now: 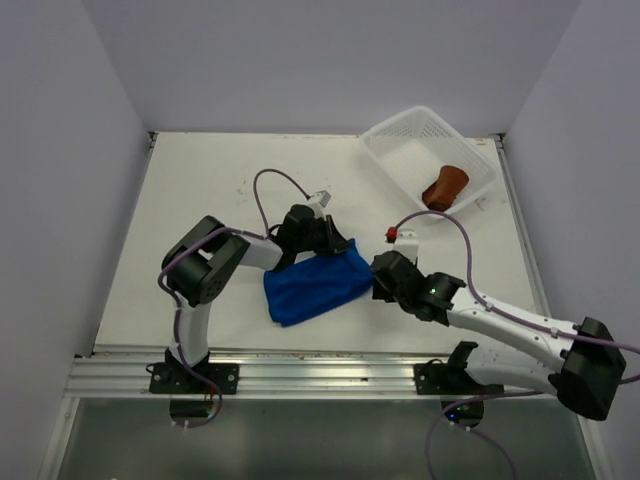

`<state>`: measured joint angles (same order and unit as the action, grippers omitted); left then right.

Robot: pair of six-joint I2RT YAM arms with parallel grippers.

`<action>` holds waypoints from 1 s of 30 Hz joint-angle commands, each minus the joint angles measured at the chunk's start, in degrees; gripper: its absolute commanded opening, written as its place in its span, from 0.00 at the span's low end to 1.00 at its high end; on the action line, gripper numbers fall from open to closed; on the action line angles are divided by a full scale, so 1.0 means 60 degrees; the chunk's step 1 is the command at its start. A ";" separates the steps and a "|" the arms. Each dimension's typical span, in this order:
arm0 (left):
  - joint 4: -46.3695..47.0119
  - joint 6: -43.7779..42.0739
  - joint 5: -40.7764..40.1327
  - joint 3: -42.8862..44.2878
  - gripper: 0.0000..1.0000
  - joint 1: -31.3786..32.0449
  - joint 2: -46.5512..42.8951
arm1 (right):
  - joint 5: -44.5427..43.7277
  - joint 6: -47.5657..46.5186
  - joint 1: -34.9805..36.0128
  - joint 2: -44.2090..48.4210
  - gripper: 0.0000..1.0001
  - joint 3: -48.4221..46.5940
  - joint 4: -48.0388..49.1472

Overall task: Roll the towels
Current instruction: Roll the towel

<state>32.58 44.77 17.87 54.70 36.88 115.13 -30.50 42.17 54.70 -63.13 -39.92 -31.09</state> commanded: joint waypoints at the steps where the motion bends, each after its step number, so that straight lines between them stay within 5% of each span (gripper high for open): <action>1: 0.0620 -0.0270 -0.0209 -0.0239 0.00 -0.0024 -0.0453 | 0.1156 0.0193 -0.0911 0.0692 0.52 0.0793 0.1429; 12: 0.0693 -0.0285 -0.0195 -0.0474 0.00 -0.0024 -0.0570 | 0.3149 -0.0158 -0.2216 -0.0170 0.59 0.0898 0.4009; 22: 0.0400 -0.0416 -0.0107 -0.0298 0.00 -0.0024 -0.0614 | 0.2696 -0.0437 -0.2246 -0.1548 0.57 0.0764 0.3555; 30: 0.0371 -0.0402 -0.0078 -0.0210 0.00 -0.0039 -0.0556 | 0.2769 -0.1313 -0.2246 -0.0670 0.19 0.1702 0.4801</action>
<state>33.69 43.90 17.63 52.60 36.88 113.84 -13.23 37.89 41.50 -69.97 -30.33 -6.83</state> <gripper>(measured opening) 0.042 0.218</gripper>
